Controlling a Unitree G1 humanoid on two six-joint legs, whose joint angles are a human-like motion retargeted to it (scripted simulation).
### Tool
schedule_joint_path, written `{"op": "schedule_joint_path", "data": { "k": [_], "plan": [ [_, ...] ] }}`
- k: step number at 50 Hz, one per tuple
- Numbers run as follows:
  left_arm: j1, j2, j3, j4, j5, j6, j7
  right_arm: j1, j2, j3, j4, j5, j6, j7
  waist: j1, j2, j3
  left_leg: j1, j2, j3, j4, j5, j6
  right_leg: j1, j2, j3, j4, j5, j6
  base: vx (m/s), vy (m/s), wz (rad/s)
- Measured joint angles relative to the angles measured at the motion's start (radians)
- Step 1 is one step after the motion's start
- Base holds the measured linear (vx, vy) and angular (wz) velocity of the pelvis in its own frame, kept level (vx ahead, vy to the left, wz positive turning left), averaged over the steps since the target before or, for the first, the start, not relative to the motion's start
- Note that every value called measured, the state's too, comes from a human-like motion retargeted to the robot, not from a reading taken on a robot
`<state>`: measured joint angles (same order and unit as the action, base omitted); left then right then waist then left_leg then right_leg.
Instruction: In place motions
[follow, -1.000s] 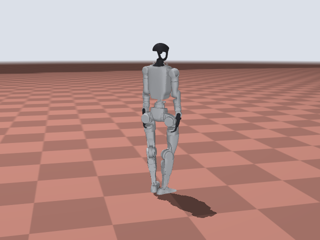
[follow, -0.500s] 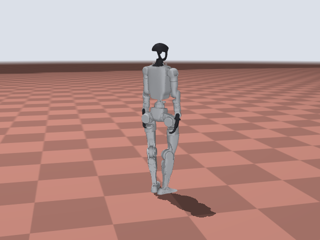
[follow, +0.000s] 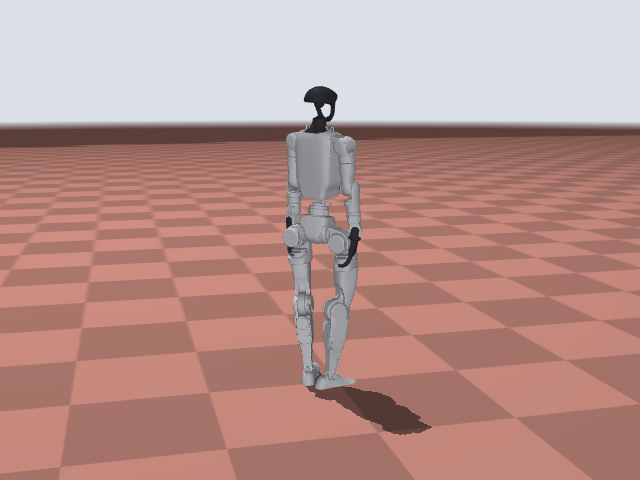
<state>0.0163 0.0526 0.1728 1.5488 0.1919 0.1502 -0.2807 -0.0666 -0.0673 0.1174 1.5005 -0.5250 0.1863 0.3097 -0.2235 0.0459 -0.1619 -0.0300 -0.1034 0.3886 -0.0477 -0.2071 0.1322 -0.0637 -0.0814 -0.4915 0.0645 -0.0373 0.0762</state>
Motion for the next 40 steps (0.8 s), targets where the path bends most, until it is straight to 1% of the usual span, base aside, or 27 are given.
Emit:
{"op": "schedule_joint_path", "data": {
  "k": [40],
  "plan": [
    [0.000, 0.000, 0.003, 0.005, 0.004, 0.003, -0.003, 0.001, 0.002, 0.006, 0.002, -0.014, 0.000, 0.003, 0.015, 0.005, -0.008, 0.003, 0.002, 0.007, -0.006, 0.000, 0.000, 0.009, 0.012, 0.004, -0.007, -0.008, -0.010, 0.00, 0.00, 0.00]
  ]
}}
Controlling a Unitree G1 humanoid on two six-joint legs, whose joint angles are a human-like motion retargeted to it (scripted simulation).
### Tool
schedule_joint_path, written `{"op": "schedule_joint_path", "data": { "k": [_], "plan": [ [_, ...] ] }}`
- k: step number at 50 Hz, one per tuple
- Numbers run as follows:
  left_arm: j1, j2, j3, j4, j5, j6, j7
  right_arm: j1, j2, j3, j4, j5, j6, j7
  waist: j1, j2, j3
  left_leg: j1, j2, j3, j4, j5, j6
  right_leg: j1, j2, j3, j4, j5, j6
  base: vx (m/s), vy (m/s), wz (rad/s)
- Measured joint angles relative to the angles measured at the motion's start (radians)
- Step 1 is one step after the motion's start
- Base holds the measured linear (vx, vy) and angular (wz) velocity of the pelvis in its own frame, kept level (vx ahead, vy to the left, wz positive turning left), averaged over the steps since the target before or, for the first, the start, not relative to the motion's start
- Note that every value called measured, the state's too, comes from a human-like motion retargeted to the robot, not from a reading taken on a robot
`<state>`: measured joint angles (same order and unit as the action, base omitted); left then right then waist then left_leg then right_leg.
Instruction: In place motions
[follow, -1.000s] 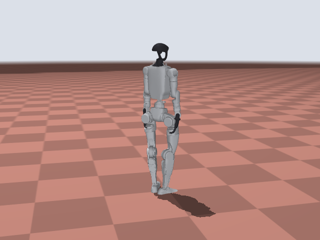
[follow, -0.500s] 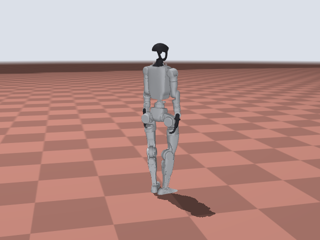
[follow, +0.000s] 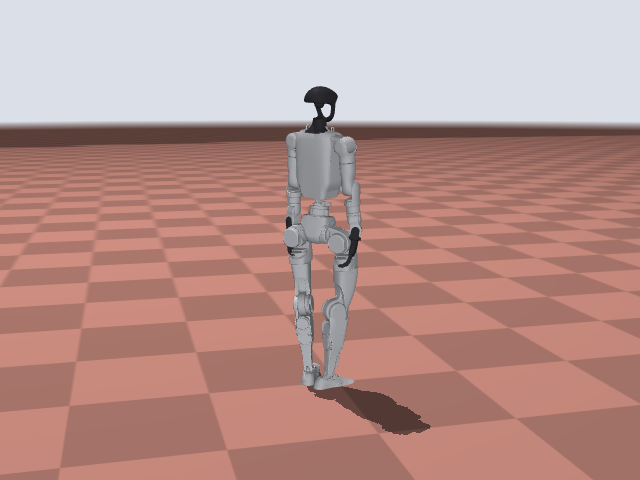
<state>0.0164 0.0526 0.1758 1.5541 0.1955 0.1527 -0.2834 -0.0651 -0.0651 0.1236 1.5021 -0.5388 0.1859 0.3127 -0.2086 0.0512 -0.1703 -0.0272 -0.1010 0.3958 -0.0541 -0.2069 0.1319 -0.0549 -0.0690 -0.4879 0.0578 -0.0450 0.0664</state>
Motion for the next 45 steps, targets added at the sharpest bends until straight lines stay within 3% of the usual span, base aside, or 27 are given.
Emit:
{"op": "schedule_joint_path", "data": {
  "k": [45],
  "plan": [
    [-0.001, 0.000, -0.006, 0.001, 0.008, 0.004, -0.006, 0.000, -0.001, -0.006, 0.000, 0.005, -0.004, 0.006, 0.000, 0.003, -0.005, 0.006, 0.011, -0.003, 0.005, 0.003, -0.009, 0.015, 0.013, -0.004, -0.006, -0.002, -0.013, 0.00, 0.00, 0.00]
  ]
}}
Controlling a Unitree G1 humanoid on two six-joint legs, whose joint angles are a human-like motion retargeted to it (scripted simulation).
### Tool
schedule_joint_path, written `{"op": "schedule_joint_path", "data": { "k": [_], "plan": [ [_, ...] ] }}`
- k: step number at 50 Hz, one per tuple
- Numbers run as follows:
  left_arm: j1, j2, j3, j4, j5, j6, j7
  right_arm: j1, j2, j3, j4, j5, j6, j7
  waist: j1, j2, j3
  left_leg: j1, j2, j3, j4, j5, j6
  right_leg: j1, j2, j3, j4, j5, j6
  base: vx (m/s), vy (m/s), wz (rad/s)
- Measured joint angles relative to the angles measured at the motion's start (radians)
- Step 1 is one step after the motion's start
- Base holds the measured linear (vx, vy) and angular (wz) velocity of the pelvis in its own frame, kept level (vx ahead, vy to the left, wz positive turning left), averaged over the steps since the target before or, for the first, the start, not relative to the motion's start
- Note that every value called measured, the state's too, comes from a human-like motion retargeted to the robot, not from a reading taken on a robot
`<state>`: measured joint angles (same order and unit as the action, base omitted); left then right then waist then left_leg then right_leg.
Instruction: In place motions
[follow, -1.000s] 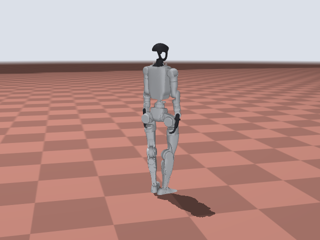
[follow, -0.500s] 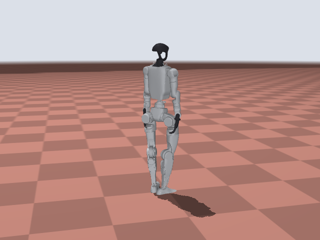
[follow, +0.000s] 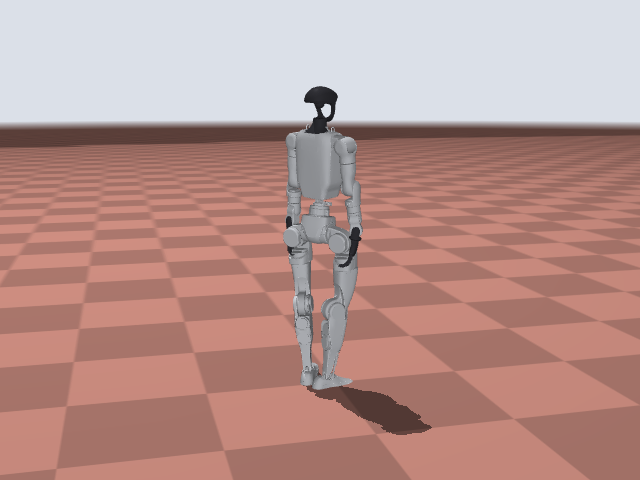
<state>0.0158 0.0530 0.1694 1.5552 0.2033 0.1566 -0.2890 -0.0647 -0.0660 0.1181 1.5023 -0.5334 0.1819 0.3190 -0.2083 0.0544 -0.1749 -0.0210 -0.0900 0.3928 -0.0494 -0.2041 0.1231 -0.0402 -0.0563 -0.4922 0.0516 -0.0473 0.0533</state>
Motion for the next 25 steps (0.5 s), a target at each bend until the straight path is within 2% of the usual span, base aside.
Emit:
{"op": "schedule_joint_path", "data": {
  "k": [25],
  "plan": [
    [-0.003, 0.003, -0.011, 0.001, 0.001, 0.000, 0.001, -0.001, -0.004, -0.003, 0.002, 0.000, -0.002, 0.003, 0.006, -0.005, 0.006, 0.001, 0.006, 0.004, 0.003, 0.007, -0.003, 0.003, 0.004, 0.002, 0.000, 0.004, -0.005, 0.00, 0.00, 0.00]
  ]
}}
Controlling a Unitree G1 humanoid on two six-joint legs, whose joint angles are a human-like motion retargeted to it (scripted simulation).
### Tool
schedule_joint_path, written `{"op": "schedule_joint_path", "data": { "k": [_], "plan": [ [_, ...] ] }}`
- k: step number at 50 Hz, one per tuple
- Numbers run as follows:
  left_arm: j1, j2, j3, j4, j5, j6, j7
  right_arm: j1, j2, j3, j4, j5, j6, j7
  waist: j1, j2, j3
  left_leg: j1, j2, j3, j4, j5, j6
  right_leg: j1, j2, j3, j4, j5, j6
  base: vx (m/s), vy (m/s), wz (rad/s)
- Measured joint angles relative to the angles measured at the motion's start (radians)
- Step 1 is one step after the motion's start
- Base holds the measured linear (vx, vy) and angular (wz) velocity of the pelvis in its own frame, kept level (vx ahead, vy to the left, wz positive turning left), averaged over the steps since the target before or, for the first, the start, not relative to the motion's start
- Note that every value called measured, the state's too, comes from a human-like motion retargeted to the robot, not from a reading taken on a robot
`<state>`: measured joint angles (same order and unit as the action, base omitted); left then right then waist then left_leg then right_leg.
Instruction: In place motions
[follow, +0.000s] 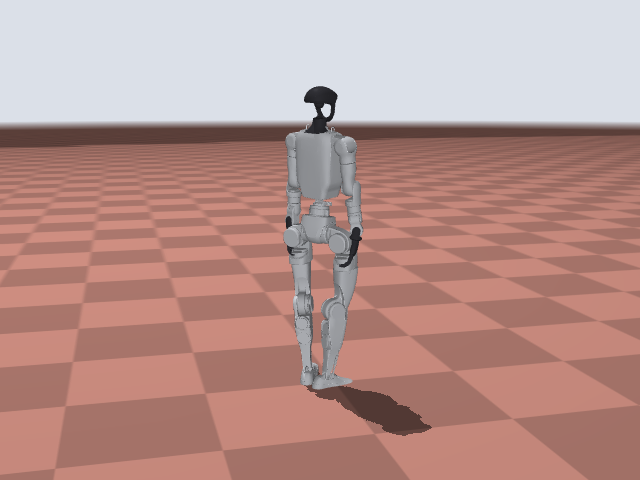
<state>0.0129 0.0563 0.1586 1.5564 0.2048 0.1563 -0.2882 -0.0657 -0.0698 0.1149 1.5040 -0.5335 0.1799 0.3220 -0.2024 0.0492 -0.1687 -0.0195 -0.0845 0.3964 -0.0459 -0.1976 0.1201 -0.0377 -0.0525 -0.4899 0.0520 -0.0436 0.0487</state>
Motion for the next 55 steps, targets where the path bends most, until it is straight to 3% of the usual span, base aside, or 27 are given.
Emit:
{"op": "schedule_joint_path", "data": {
  "k": [45, 48, 52, 55],
  "plan": [
    [-0.002, -0.006, 0.001, -0.004, -0.006, -0.001, -0.002, 0.003, -0.001, 0.008, -0.007, 0.004, -0.006, -0.003, -0.018, 0.014, 0.000, -0.012, 0.016, -0.006, 0.009, 0.003, -0.024, -0.020, -0.005, -0.006, 0.008, 0.003, -0.005, 0.00, 0.00, 0.00],
    [0.011, -0.004, 0.004, -0.026, -0.001, -0.002, -0.010, 0.002, -0.006, 0.018, 0.003, 0.023, -0.013, -0.011, -0.043, 0.024, -0.001, -0.019, 0.034, -0.029, 0.042, -0.018, -0.043, -0.023, -0.010, -0.033, 0.016, -0.003, -0.009, 0.07, 0.00, 0.24],
    [0.051, 0.009, 0.008, -0.070, -0.013, -0.010, 0.046, -0.026, -0.011, 0.084, 0.028, 0.072, -0.048, -0.045, 0.026, 0.021, 0.028, -0.066, 0.075, 0.044, 0.177, -0.041, -0.033, -0.024, 0.000, 0.021, 0.033, 0.002, -0.031, 0.08, 0.00, -0.68],
    [0.091, 0.015, 0.019, -0.079, -0.057, -0.027, 0.153, -0.079, 0.010, 0.153, 0.028, 0.094, -0.072, -0.062, 0.062, -0.021, 0.060, -0.167, 0.122, 0.101, 0.428, 0.054, 0.009, -0.017, -0.037, 0.055, 0.038, 0.011, -0.038, 0.05, -0.01, -0.30]
  ]
}}
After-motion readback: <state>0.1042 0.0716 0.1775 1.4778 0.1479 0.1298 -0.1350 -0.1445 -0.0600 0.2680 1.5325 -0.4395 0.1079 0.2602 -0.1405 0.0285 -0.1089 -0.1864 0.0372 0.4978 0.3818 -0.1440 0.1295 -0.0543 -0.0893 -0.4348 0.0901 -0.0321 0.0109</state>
